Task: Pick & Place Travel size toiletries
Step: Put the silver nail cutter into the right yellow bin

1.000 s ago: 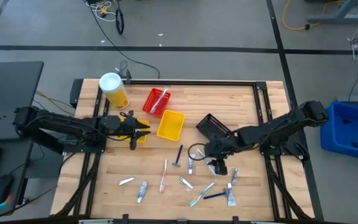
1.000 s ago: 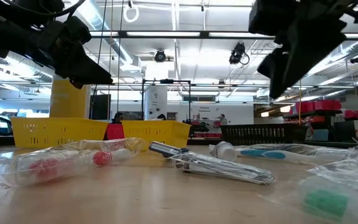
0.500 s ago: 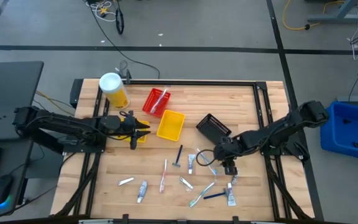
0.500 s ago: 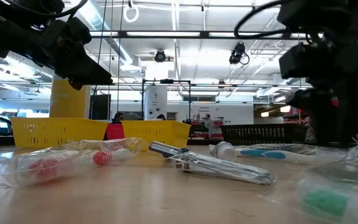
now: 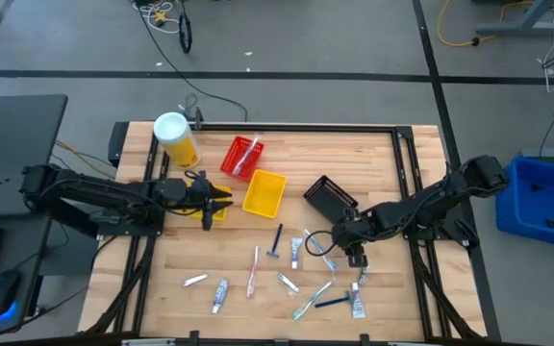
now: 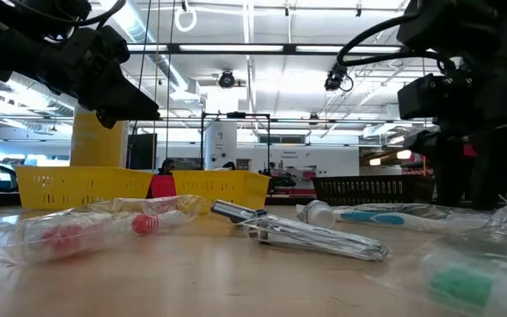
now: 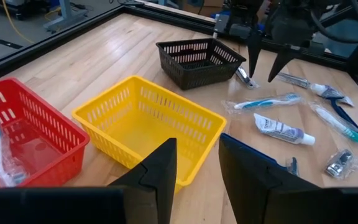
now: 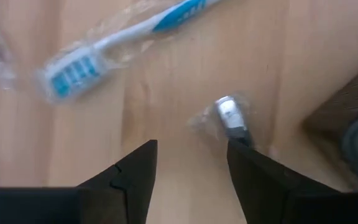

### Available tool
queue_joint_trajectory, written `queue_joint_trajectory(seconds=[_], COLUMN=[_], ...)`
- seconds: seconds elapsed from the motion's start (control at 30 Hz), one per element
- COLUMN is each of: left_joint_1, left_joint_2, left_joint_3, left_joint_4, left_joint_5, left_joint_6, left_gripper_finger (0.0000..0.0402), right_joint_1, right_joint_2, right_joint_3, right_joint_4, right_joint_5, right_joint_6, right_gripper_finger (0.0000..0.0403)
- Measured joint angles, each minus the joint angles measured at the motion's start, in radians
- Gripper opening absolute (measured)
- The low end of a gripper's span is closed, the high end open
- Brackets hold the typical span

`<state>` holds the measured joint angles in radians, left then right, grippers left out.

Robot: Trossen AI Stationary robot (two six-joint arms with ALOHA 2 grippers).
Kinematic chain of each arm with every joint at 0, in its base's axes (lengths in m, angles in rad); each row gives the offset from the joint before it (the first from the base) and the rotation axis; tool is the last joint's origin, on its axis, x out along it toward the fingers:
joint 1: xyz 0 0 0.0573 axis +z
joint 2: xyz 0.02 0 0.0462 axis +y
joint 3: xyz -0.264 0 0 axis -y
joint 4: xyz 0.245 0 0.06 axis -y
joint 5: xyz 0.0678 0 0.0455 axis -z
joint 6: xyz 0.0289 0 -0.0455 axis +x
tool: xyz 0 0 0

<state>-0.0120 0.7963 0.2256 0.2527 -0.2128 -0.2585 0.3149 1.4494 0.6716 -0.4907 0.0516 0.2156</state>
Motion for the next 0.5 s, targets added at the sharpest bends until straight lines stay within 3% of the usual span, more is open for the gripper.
queue_joint_trajectory(seconds=[0.17, 0.5], left_joint_1=[0.000, 0.000], left_joint_2=[0.000, 0.000], left_joint_3=[0.000, 0.000], left_joint_4=[0.000, 0.000], left_joint_5=[-0.012, -0.012], left_joint_6=[0.000, 0.000], left_gripper_finger=[0.0127, 0.0127], right_joint_1=[0.000, -0.040], right_joint_2=[0.000, 0.000], right_joint_3=[0.000, -0.015], right_joint_4=[0.000, -0.019], right_joint_5=[0.098, 0.098], right_joint_6=[-0.025, -0.022], right_gripper_finger=[0.0226, 0.0240])
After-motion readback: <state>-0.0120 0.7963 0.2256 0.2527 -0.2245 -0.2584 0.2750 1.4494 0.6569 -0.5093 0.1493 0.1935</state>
